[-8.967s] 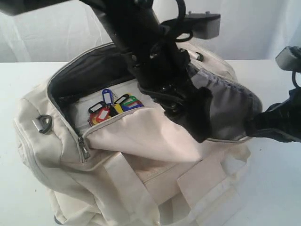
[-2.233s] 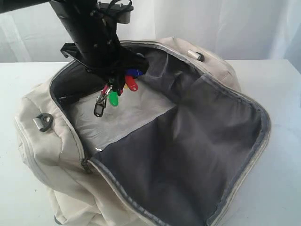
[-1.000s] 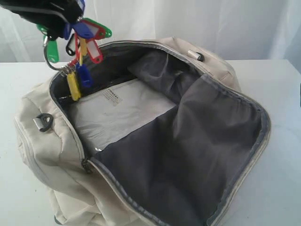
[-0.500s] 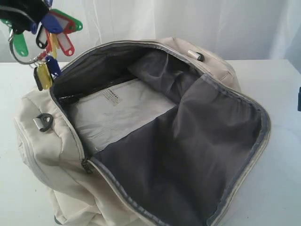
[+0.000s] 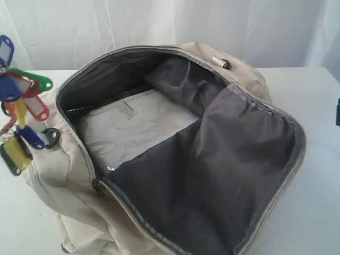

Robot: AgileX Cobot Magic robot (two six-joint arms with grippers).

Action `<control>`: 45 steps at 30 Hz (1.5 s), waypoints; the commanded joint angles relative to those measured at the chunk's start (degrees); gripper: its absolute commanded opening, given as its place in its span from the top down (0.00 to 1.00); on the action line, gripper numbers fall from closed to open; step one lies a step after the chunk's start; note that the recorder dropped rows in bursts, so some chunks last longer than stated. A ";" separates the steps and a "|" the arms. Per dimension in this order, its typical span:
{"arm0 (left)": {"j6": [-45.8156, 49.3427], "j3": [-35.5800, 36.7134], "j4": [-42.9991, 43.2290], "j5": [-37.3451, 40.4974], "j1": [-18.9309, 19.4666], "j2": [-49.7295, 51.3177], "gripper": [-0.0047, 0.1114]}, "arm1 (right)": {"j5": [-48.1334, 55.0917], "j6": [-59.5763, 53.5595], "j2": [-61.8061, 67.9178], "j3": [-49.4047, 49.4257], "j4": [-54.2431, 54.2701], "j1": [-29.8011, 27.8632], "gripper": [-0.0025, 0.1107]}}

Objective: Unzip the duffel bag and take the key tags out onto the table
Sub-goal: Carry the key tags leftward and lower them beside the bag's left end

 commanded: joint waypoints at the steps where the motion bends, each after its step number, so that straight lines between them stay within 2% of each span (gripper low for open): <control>1: -0.59 7.48 -5.64 5.14 -0.07 -7.08 0.96 | -0.83 0.31 -0.38 0.16 0.50 0.03 0.98; 7: 7.12 15.63 -22.95 5.14 -0.07 -8.06 0.96 | -0.83 0.31 -0.38 0.16 0.50 0.03 0.98; 10: 10.45 17.97 -28.12 2.89 -0.07 -6.48 0.96 | -0.83 0.31 -0.38 0.16 0.50 0.03 0.98; 13: 10.05 20.54 -24.85 2.12 -0.07 -4.04 0.96 | -0.83 0.31 -0.38 0.16 0.50 0.03 0.98; 14: 7.73 20.80 -22.75 1.71 -0.07 -4.04 0.96 | -0.83 0.31 -0.38 0.16 0.50 0.03 0.98; 15: 1.17 21.32 -17.75 0.68 -0.07 -4.55 0.96 | -0.83 0.31 -0.38 0.16 0.50 0.03 0.98; 19: -3.39 23.74 -12.16 1.30 -0.07 -6.10 0.96 | -0.83 0.31 -0.38 0.16 0.50 0.03 0.98; 21: -4.95 26.36 -9.06 -1.03 -0.07 -5.62 0.96 | -0.83 0.31 -0.38 0.16 0.50 0.03 0.98; 24: -9.62 30.05 -3.94 -8.93 -0.07 -3.89 0.96 | -0.72 0.31 -0.38 0.16 0.50 0.03 0.98; 26: -9.62 30.63 -4.79 -13.46 -0.07 -2.18 0.96 | -0.72 0.31 -0.38 0.16 0.50 0.03 0.98; 35: -8.96 30.51 -5.63 -21.53 -0.07 8.45 0.96 | -0.72 0.31 -0.38 0.16 0.50 0.03 0.98; 37: -8.12 29.17 -6.38 -23.47 -0.07 11.16 0.96 | -0.72 0.31 -0.38 0.16 0.50 0.03 0.98; 39: -3.51 26.11 -10.83 -24.88 -0.07 15.44 0.96 | -0.72 0.31 -0.38 0.16 0.50 0.03 0.98; 45: 0.60 18.24 -14.28 -25.85 -0.07 25.22 0.96 | -0.72 0.31 -0.38 0.16 0.50 0.03 0.98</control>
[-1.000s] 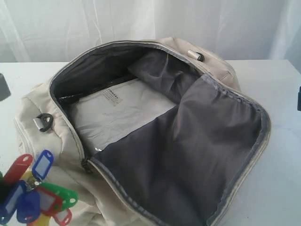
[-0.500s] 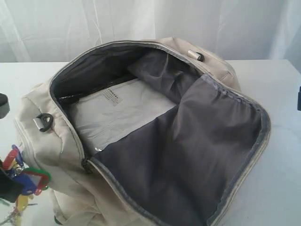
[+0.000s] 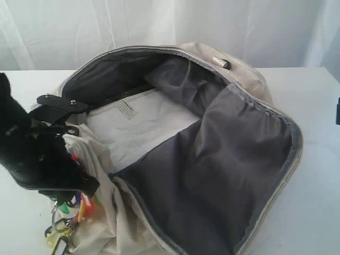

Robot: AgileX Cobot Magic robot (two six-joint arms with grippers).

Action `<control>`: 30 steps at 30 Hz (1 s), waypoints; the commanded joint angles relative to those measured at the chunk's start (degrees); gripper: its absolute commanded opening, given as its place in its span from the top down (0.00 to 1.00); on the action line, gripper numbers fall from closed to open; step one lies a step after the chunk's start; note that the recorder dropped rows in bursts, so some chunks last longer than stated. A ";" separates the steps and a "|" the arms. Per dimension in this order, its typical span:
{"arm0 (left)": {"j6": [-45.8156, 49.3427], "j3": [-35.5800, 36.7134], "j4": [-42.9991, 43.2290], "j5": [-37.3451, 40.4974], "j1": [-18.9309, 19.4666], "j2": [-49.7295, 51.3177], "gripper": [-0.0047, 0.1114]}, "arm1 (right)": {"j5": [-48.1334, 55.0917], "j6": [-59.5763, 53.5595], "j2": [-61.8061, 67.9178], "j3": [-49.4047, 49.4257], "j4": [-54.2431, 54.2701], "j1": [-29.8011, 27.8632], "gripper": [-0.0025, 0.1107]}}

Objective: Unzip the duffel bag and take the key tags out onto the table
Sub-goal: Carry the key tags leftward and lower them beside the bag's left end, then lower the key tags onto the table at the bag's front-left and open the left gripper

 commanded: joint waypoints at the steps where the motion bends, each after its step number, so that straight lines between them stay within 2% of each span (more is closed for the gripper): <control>1: 4.55 -4.55 -4.55 -2.19 -0.07 5.19 0.96 | -0.37 0.31 -0.38 0.16 0.37 0.03 0.98; 11: 8.09 -12.60 -8.60 -2.46 -0.07 12.49 0.96 | -0.37 0.31 -0.38 0.16 0.37 0.03 0.98; 16: 8.25 -15.08 -7.26 6.81 -0.07 12.77 0.96 | -0.37 0.31 -0.38 0.16 0.37 0.03 0.98; 20: 7.50 -15.12 -4.25 14.75 -0.07 10.85 0.96 | -0.37 0.31 -0.38 0.16 0.37 0.03 0.98; 30: 4.12 -8.03 -2.01 18.56 -0.07 2.80 0.96 | -0.26 0.31 -0.38 0.16 1.30 0.03 0.98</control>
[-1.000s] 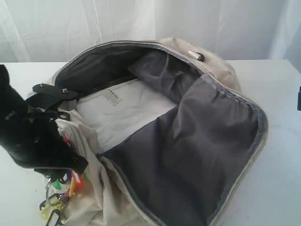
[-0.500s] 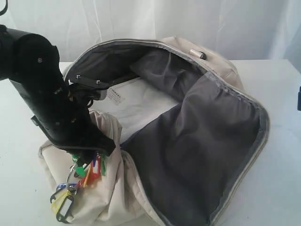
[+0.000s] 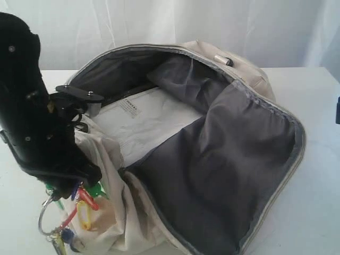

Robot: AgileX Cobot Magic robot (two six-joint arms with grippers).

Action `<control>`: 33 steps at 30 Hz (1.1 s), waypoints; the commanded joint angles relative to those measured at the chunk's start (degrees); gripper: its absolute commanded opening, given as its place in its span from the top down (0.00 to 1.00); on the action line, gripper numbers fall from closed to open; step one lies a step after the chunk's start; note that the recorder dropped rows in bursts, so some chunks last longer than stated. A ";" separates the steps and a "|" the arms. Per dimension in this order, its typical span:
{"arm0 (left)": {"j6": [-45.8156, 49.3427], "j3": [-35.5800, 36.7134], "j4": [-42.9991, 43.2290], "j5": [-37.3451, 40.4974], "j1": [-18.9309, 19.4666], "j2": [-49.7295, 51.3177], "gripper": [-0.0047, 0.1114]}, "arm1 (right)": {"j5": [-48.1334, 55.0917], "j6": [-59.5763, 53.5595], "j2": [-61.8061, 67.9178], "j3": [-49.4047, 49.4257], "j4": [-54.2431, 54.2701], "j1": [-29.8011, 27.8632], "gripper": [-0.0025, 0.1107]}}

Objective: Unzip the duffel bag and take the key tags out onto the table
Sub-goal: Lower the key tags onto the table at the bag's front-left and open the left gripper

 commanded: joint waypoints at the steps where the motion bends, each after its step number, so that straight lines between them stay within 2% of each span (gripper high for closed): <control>1: -1.69 4.60 0.52 1.80 -0.19 -2.42 0.96 | -0.15 0.31 -0.38 0.16 0.81 0.03 0.98; 5: -6.82 9.31 6.33 -2.91 -0.19 -2.42 0.96 | -0.15 0.31 -0.38 0.16 0.81 0.03 0.98; 10: -11.77 11.45 12.78 -8.74 -0.19 -2.42 0.96 | -0.15 0.31 -0.38 0.16 0.81 0.03 0.98; 21: -11.82 11.45 13.50 -13.69 -0.19 -2.32 0.96 | -0.14 0.21 -0.38 0.16 0.94 0.03 0.98; 24: -11.56 11.45 13.38 -12.83 -0.19 -2.32 0.85 | -0.14 -0.23 -0.38 0.16 1.00 0.03 0.98; 30: -11.56 11.17 13.38 -12.37 -0.19 -2.32 0.47 | -0.14 -0.20 -0.38 0.16 1.12 0.03 0.98; 33: -11.56 10.13 13.38 -12.37 -0.19 -2.42 0.37 | -0.14 -0.20 -0.38 0.16 1.18 0.03 0.98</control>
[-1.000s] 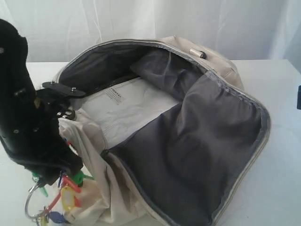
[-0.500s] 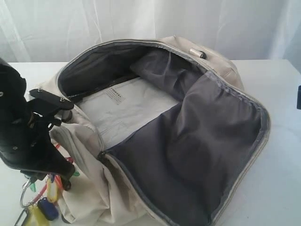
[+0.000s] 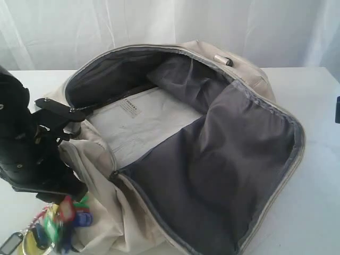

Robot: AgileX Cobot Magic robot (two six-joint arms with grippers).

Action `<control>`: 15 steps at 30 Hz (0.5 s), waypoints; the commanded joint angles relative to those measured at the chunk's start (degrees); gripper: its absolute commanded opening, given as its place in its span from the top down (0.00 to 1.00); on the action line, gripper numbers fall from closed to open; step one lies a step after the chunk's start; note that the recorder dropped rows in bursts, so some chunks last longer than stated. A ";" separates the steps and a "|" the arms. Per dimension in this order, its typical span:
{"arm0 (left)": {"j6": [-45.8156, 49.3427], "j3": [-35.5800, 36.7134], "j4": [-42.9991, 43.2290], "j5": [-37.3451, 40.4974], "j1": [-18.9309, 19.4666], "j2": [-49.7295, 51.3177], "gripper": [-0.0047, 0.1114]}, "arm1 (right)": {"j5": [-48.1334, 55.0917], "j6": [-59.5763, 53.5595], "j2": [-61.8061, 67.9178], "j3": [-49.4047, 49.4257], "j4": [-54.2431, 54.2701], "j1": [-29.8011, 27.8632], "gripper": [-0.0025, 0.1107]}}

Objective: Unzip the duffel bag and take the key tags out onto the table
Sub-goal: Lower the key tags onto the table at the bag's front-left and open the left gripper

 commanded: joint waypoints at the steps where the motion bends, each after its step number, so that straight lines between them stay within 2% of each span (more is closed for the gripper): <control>1: -0.22 -1.53 -0.09 1.22 -0.19 -0.76 0.35 | -0.14 -0.20 -0.38 0.16 0.53 0.03 0.98; 8: 0.18 -4.83 -0.21 3.48 -0.19 -1.00 0.36 | -0.14 -0.20 -0.38 0.16 0.53 0.03 0.98; 15: 3.76 -9.75 -1.06 15.15 -0.30 -1.36 0.36 | -0.14 -0.20 -0.38 0.16 0.53 0.03 0.98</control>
